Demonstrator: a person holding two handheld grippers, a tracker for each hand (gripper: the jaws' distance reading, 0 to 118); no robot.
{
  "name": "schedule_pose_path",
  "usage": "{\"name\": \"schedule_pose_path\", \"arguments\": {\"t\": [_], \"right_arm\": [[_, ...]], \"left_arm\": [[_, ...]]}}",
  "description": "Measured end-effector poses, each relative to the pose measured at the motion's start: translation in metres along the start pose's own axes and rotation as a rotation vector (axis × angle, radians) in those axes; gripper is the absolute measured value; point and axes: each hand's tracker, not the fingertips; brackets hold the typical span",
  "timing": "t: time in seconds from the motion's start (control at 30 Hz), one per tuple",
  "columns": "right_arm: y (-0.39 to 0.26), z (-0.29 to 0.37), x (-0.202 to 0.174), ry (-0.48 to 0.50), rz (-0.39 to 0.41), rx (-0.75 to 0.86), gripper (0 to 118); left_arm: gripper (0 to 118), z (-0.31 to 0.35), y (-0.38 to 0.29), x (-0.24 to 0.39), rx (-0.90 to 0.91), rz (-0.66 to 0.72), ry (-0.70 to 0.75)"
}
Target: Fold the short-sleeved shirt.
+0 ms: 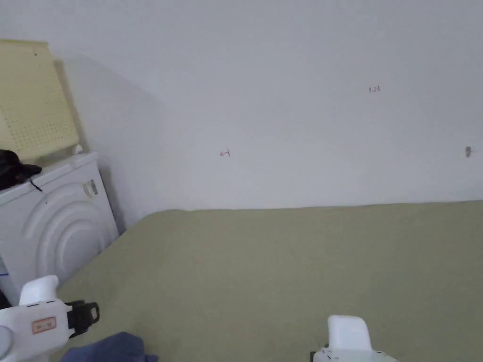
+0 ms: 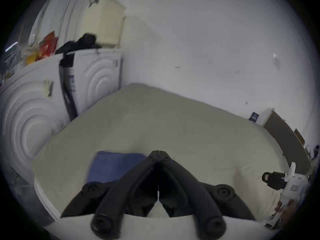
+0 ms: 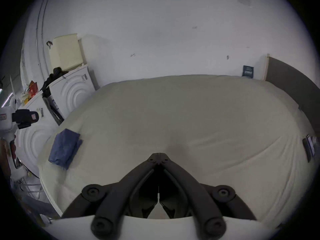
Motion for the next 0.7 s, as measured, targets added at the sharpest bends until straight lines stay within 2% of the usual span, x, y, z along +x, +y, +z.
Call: {"name": "schedule_pose_path", "arguments": {"t": [0.17, 0.3, 0.37, 0.53, 0.7], "right_arm": [[0.023, 0.047, 0.089, -0.069, -0.027, 0.098, 0], [0.041, 0.081, 0.155, -0.133, 0.011, 0.179, 0], [0.043, 0.096, 0.181, -0.168, 0.044, 0.217, 0], [0.038, 0.130, 0.233, -0.246, 0.080, 0.259, 0], [0.025, 0.158, 0.253, -0.302, 0.118, 0.308, 0]], "left_arm": [[0, 0.007, -0.042, 0.143, 0.054, -0.095, -0.095], [0, 0.006, -0.066, 0.230, 0.080, -0.150, -0.194], [0, 0.017, -0.081, 0.265, 0.131, -0.172, -0.147], [0, 0.053, -0.106, 0.318, 0.259, -0.181, -0.155], [0, 0.089, -0.125, 0.337, 0.378, -0.188, -0.122]]}}
